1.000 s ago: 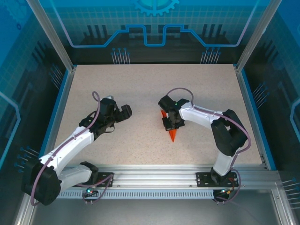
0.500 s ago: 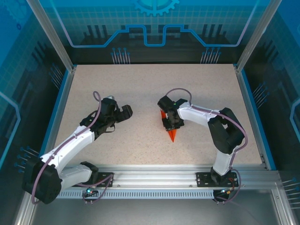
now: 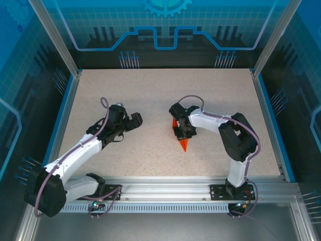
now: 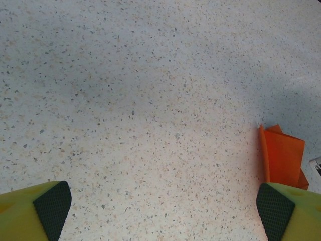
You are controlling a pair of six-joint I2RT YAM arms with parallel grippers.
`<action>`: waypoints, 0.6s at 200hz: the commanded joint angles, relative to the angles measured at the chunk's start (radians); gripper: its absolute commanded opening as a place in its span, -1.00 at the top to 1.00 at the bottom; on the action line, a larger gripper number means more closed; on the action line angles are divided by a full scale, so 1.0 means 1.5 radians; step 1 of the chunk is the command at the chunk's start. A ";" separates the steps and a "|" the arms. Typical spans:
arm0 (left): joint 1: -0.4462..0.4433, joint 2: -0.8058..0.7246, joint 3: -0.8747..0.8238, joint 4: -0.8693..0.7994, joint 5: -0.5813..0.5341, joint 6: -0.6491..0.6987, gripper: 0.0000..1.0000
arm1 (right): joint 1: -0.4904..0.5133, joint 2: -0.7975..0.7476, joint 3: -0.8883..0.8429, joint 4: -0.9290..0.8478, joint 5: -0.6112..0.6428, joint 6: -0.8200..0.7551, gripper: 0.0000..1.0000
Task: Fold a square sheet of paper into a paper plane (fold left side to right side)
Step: Move the paper plane to the center of the table.
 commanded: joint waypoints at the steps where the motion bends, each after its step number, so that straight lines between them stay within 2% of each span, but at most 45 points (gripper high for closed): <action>1: 0.006 -0.001 0.028 -0.005 0.017 0.000 -0.97 | -0.027 0.022 0.025 -0.001 -0.027 0.019 0.69; 34: 0.005 -0.007 0.034 -0.012 0.024 0.012 -0.97 | -0.055 0.040 0.073 -0.033 -0.007 0.031 0.87; 83: 0.005 -0.005 0.057 -0.021 0.067 0.041 -0.97 | -0.106 0.100 0.205 -0.093 -0.001 0.049 0.84; 120: 0.005 0.005 0.063 -0.022 0.088 0.048 -0.98 | -0.112 0.169 0.300 -0.135 -0.002 0.035 0.81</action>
